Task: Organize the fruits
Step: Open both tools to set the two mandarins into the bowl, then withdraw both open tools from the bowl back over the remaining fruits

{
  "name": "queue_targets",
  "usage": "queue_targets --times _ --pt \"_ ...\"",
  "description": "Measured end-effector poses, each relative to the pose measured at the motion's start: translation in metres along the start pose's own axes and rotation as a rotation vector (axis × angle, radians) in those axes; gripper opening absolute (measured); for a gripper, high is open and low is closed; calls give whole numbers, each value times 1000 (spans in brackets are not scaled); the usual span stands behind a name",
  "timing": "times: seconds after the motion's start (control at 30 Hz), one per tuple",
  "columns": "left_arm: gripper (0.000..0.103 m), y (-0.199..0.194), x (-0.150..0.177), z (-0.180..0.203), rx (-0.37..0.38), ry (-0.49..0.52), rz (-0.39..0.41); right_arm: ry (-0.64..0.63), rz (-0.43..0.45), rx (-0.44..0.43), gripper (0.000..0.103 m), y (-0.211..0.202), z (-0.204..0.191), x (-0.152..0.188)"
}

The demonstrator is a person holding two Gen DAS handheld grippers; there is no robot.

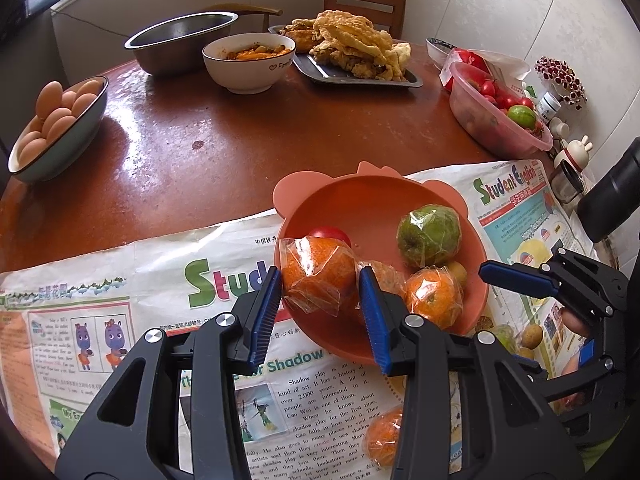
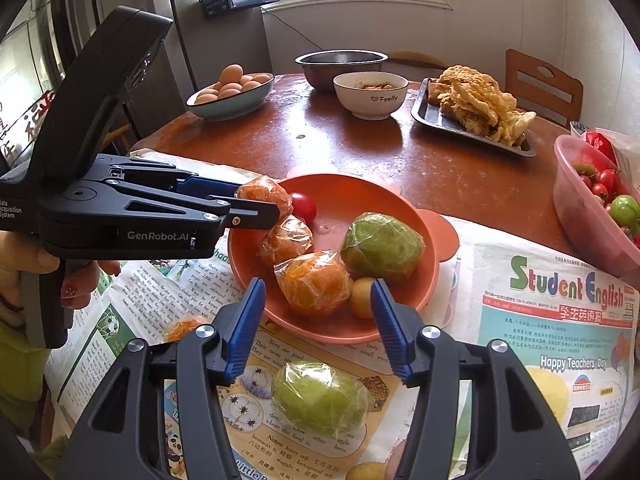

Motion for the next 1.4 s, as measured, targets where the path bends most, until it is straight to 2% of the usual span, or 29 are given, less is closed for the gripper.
queue_targets --times 0.27,0.43,0.63,0.87,0.93,1.4 --pt "31 -2 3 1 -1 2 0 22 9 17 65 -7 5 2" --pt "35 -3 5 1 6 -1 3 30 17 33 71 -11 6 2" --pt "38 -7 7 1 1 0 7 37 28 38 73 -17 7 2" --pt "43 -18 6 -2 -3 -23 29 35 50 48 76 -26 6 0" --pt "48 -22 6 -3 -11 -25 38 37 58 54 81 -29 6 0" --pt "62 -44 13 -9 -45 -47 72 45 97 68 93 -42 7 -3"
Point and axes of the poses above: each gripper's, at about its wrist camera, not at the fingertips, and y roughly the way its jaws point, z to its right, x to its underside, the point moved 5 cm from there along y, roughly the way its jaws point, and after that the axes turned 13 degrees about -x, right-handed, at the moved point
